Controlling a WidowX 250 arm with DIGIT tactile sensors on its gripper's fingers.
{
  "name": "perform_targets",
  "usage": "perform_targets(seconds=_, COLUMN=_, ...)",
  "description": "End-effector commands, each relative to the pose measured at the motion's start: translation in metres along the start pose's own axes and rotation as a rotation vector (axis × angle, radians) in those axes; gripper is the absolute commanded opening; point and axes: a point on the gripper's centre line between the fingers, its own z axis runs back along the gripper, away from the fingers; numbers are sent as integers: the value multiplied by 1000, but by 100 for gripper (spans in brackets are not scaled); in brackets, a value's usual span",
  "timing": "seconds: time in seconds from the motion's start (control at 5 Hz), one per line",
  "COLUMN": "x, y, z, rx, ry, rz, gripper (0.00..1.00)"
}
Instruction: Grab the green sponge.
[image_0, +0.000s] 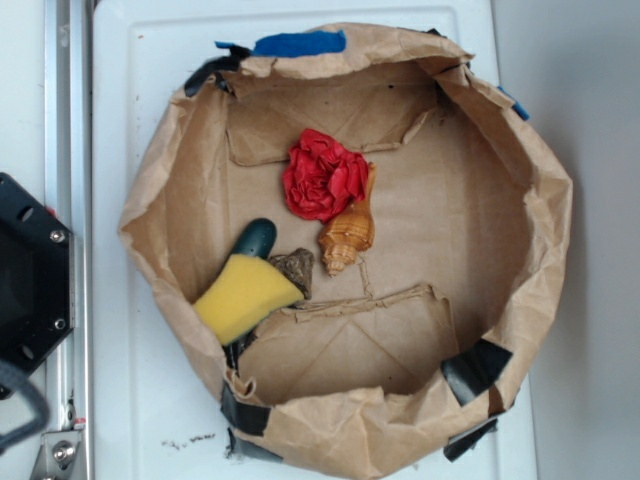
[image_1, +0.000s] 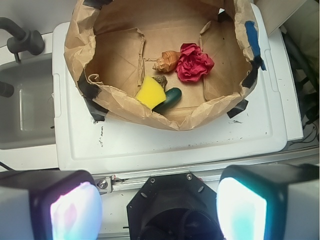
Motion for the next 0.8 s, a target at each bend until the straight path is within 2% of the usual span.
perform_targets(seconds=0.0, x=0, y=0, z=0, rx=0, ry=0, rz=0, gripper=100)
perform_targets(seconds=0.2, x=34, y=-2, z=-5, rx=38, ry=-26, rz=58, gripper=100)
perform_targets(seconds=0.4, x=63, y=-3, z=-7, rx=24, ry=-37, rz=101, gripper=100)
perform_targets(seconds=0.6, x=80, y=-4, z=-16, rx=-2, ry=-59, rz=168, gripper=100)
